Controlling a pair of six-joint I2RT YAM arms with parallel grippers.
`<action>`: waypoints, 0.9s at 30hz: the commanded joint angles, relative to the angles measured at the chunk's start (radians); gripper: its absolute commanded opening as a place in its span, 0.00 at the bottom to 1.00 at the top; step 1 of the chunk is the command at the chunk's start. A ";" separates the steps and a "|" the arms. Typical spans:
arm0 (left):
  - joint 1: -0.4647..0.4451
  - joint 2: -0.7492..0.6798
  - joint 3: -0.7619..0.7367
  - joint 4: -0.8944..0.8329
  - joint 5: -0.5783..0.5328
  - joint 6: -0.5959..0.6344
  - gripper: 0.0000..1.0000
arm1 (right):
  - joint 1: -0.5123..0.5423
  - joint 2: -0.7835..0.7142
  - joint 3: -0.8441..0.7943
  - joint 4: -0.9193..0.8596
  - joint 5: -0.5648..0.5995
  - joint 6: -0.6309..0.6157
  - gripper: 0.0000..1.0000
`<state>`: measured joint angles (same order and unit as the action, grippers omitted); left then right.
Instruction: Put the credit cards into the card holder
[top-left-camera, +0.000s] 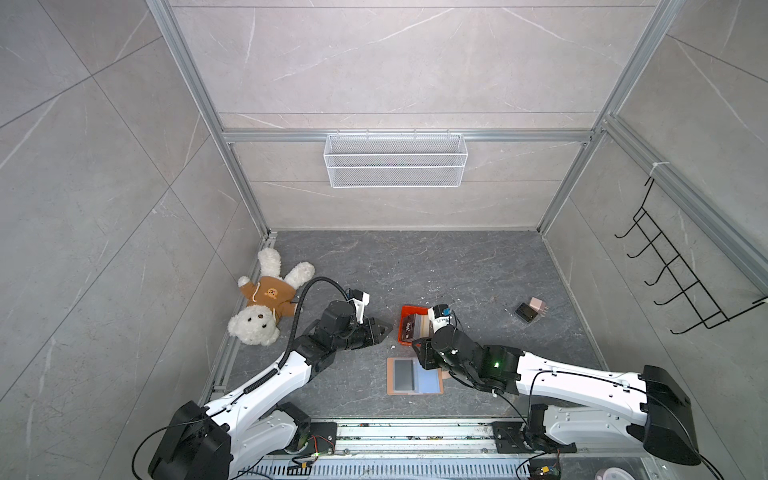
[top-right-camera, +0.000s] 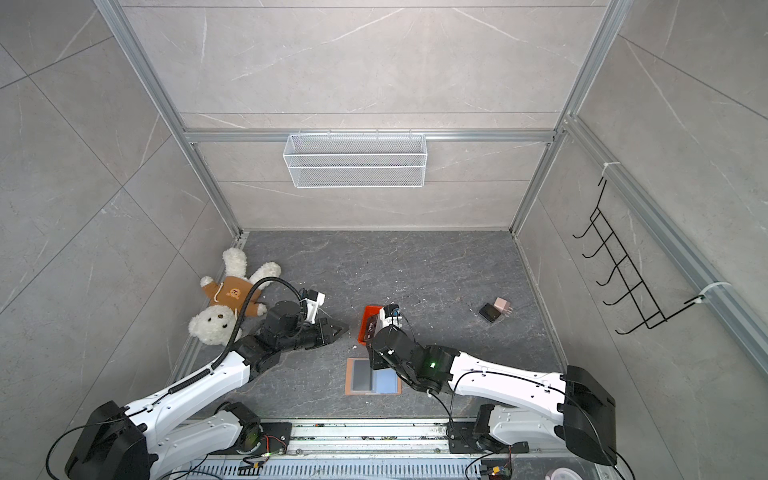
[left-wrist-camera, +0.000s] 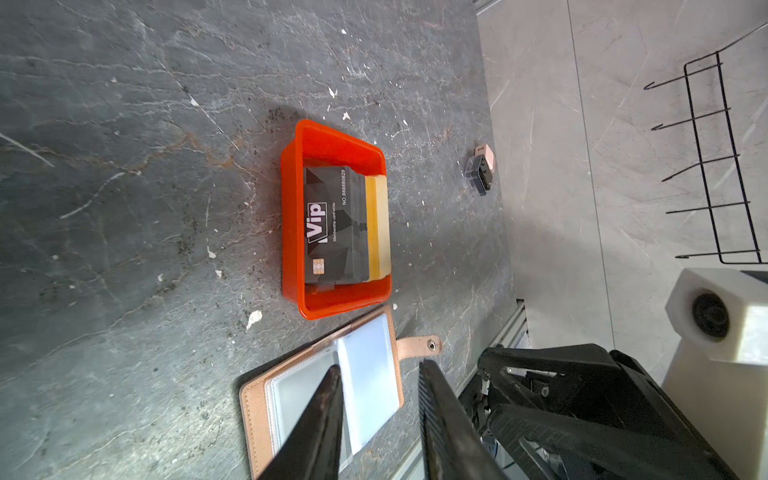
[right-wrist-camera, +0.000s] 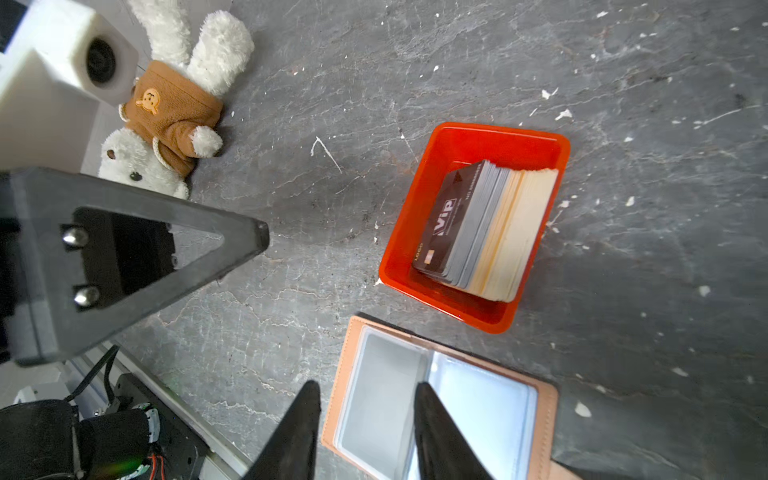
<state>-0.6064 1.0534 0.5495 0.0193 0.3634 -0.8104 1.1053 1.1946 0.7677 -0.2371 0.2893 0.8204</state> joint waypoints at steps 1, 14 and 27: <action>-0.002 -0.039 0.034 0.009 -0.051 -0.011 0.33 | -0.016 -0.023 0.030 -0.075 0.025 -0.072 0.43; -0.004 -0.030 0.086 -0.100 -0.011 0.086 0.34 | -0.047 -0.065 -0.070 0.050 0.125 -0.004 0.45; -0.004 0.209 0.195 -0.128 0.037 0.163 0.33 | -0.180 -0.118 -0.082 0.028 0.044 0.025 0.52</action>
<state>-0.6071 1.2339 0.7143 -0.0990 0.3752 -0.6800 0.9508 1.0966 0.6842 -0.1898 0.3637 0.8425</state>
